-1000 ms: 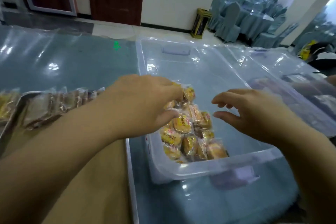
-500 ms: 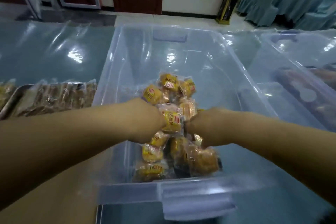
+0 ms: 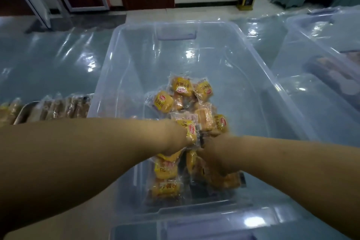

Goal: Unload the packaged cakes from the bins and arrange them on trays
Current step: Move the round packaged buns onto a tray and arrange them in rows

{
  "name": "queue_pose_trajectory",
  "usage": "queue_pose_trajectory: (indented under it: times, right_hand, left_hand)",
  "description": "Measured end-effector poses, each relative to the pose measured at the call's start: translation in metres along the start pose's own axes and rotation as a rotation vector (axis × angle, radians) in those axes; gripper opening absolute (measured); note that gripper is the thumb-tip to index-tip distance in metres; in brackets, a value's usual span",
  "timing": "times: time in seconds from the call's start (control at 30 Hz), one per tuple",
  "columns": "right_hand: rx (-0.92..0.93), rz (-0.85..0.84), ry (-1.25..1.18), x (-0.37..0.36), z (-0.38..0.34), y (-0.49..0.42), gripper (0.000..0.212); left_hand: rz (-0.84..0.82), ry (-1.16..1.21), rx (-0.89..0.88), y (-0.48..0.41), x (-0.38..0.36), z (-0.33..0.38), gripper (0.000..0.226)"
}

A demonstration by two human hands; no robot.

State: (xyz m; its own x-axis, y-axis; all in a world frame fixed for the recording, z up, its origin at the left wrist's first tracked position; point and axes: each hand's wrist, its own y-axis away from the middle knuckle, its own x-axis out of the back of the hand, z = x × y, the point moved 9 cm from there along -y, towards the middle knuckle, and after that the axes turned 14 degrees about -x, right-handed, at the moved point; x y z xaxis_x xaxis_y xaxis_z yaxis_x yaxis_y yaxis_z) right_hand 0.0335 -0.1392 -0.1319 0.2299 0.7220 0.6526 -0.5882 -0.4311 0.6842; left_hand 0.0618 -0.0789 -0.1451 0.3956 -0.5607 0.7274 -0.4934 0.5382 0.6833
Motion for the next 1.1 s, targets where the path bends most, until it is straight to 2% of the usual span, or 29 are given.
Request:
queue_pose_trajectory:
  times: [0.07,0.17,0.23,0.33,0.4,0.53,0.63,0.7,0.87,1.03,1.1]
  right_hand:
    - [-0.005,-0.002,-0.015,0.003,0.001,-0.001,0.038]
    - [-0.025,-0.021,-0.014,0.007,0.006,0.002,0.022]
    - [-0.034,-0.042,-0.043,0.007,0.01,0.002,0.022]
    - [-0.065,-0.044,-0.08,0.012,0.017,0.003,0.025]
    - [-0.103,-0.058,-0.112,0.015,0.023,0.002,0.027]
    - [-0.149,0.002,-0.164,0.02,0.033,0.0,0.026]
    - [-0.181,-0.004,-0.173,0.021,0.038,0.0,0.027]
    - [-0.201,-0.028,-0.19,0.019,0.042,0.0,0.029]
    - [-0.196,0.011,-0.213,0.017,0.044,-0.005,0.031]
    - [-0.07,0.144,-0.24,0.021,0.028,-0.012,0.035]
    - [-0.029,0.169,-0.233,0.02,0.022,-0.015,0.04]
  left_hand:
    - [0.002,-0.01,0.015,-0.005,-0.005,-0.005,0.06]
    - [0.08,0.146,0.177,-0.009,-0.01,-0.022,0.076]
    - [0.152,0.272,0.277,-0.009,-0.007,-0.038,0.085]
    - [0.325,0.37,0.328,-0.009,0.005,-0.056,0.077]
    - [0.35,0.345,0.315,-0.01,0.009,-0.062,0.075]
    - [0.296,0.356,0.342,-0.01,0.005,-0.068,0.077]
    - [0.22,0.404,0.337,-0.007,0.008,-0.065,0.055]
    - [0.126,0.413,0.306,-0.005,0.006,-0.062,0.048]
    - [-0.228,0.265,0.193,0.003,-0.025,-0.041,0.067]
    - [-0.248,0.234,0.203,-0.003,-0.037,-0.036,0.082]
    - [-0.265,0.219,0.202,-0.006,-0.038,-0.036,0.079]
